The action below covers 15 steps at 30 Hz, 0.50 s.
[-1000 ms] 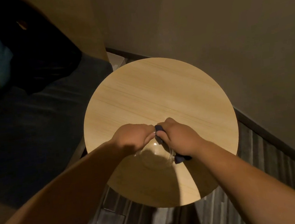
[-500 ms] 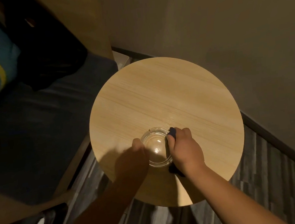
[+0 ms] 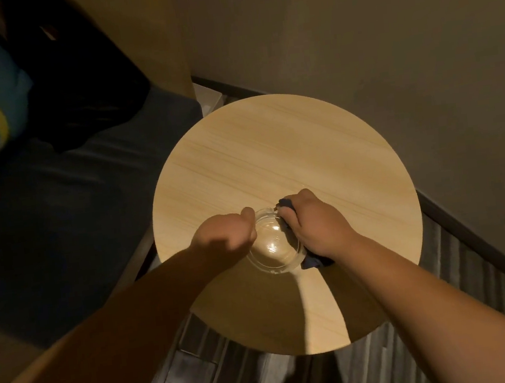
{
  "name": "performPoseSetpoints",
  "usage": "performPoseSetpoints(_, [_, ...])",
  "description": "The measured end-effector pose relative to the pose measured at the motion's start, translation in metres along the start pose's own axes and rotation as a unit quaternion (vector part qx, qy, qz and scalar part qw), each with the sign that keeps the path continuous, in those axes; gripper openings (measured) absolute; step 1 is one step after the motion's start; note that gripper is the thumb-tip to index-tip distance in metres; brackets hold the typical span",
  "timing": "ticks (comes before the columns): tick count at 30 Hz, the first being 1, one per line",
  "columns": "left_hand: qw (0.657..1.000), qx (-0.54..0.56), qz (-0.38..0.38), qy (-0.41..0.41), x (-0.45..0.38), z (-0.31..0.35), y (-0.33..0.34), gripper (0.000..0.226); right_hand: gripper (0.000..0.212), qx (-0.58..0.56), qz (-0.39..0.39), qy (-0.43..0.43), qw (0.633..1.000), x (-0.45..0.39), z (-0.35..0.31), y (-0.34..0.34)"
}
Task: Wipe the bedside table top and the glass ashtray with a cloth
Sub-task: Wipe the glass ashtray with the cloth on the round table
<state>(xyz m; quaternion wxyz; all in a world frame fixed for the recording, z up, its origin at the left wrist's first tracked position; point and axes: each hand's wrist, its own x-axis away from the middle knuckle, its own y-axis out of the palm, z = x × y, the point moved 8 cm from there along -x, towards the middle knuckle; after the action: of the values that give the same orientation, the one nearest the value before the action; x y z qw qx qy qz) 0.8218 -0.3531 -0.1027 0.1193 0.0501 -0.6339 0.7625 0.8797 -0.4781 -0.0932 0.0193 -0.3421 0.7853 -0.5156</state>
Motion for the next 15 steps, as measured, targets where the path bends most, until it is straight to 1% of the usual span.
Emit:
performPoseSetpoints(4, [0.996,-0.012,-0.041,0.073,-0.013,0.001,0.000,0.017,0.030,0.049,-0.031,-0.073,0.996,0.002,-0.009,-0.001])
performPoseSetpoints(6, [0.996,-0.011,-0.041,0.079,-0.016,0.002,-0.010,0.021,0.032,0.064,-0.009,-0.058,0.996,0.005,-0.010,0.000])
performPoseSetpoints(7, [0.998,0.009,-0.026,0.062,-0.015,0.001,-0.011,0.026,0.033,0.066,0.017,-0.033,0.997,0.008,-0.008,0.001])
performPoseSetpoints(8, [0.999,0.048,-0.003,0.022,-0.012,-0.005,-0.011,0.032,0.034,0.061,0.047,0.003,0.997,0.013,-0.005,0.002])
performPoseSetpoints(9, [0.995,0.090,0.026,-0.030,-0.003,-0.010,-0.011,0.037,0.035,0.050,0.074,0.042,0.995,0.019,-0.001,0.004])
performPoseSetpoints(10, [0.987,0.116,0.075,-0.083,0.011,-0.012,-0.012,0.040,0.035,0.034,0.096,0.080,0.992,0.024,0.003,0.007])
performPoseSetpoints(11, [0.980,0.104,0.127,-0.115,0.027,-0.008,-0.012,0.041,0.036,0.015,0.113,0.110,0.987,0.029,0.006,0.010])
performPoseSetpoints(12, [0.973,0.098,0.161,-0.131,0.043,0.000,-0.011,0.039,0.036,0.001,0.124,0.131,0.984,0.033,0.008,0.013])
performPoseSetpoints(13, [0.966,0.113,0.181,-0.148,0.054,0.005,-0.008,0.033,0.036,-0.005,0.130,0.141,0.981,0.034,0.009,0.015])
performPoseSetpoints(15, [0.954,0.167,0.158,-0.194,0.061,0.003,0.004,0.023,0.036,-0.002,0.132,0.141,0.981,0.035,0.008,0.017])
